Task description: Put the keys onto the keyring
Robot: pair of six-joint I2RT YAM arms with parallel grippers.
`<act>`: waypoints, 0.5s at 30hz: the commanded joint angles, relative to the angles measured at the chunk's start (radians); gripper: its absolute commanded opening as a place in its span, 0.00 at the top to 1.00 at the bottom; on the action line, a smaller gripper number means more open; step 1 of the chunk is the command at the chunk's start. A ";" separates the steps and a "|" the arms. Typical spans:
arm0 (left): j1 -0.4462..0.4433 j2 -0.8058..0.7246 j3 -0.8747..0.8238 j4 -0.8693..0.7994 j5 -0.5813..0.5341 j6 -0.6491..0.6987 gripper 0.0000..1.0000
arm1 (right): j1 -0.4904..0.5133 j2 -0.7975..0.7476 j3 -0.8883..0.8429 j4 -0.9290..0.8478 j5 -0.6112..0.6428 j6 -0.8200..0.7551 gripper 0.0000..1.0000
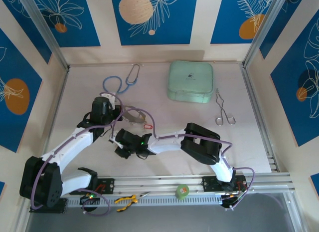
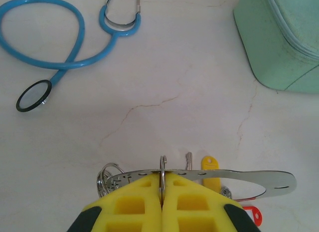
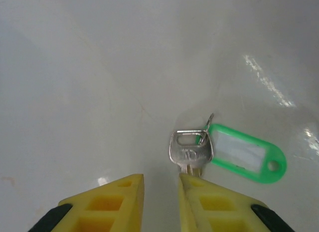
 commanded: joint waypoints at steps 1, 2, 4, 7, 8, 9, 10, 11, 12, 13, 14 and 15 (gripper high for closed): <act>0.004 0.004 0.003 0.036 0.041 -0.012 1.00 | -0.013 0.047 0.049 0.011 0.032 0.060 0.74; 0.005 0.005 0.005 0.036 0.043 -0.013 1.00 | -0.014 0.057 0.061 0.006 0.040 0.064 0.74; 0.006 0.007 0.005 0.041 0.049 -0.016 1.00 | -0.015 0.073 0.074 0.003 0.059 0.078 0.74; 0.006 0.010 0.005 0.047 0.060 -0.021 1.00 | -0.022 0.090 0.091 -0.005 0.078 0.100 0.73; 0.006 0.012 0.005 0.051 0.063 -0.023 1.00 | -0.025 0.099 0.100 -0.010 0.077 0.103 0.73; 0.006 0.013 0.003 0.054 0.066 -0.023 1.00 | -0.027 0.109 0.113 -0.019 0.077 0.106 0.73; 0.006 0.013 0.003 0.056 0.067 -0.024 1.00 | -0.028 0.118 0.127 -0.030 0.076 0.108 0.73; 0.006 0.015 0.003 0.056 0.068 -0.024 1.00 | -0.030 0.129 0.144 -0.041 0.075 0.108 0.73; 0.006 0.015 0.003 0.056 0.068 -0.024 1.00 | -0.029 0.141 0.160 -0.056 0.075 0.108 0.73; 0.006 0.015 0.003 0.056 0.069 -0.024 1.00 | -0.031 0.153 0.176 -0.070 0.075 0.109 0.73; 0.006 0.016 0.002 0.057 0.070 -0.024 1.00 | -0.030 0.164 0.191 -0.084 0.075 0.111 0.74; 0.006 0.016 0.002 0.058 0.070 -0.024 1.00 | -0.033 0.176 0.207 -0.097 0.072 0.114 0.74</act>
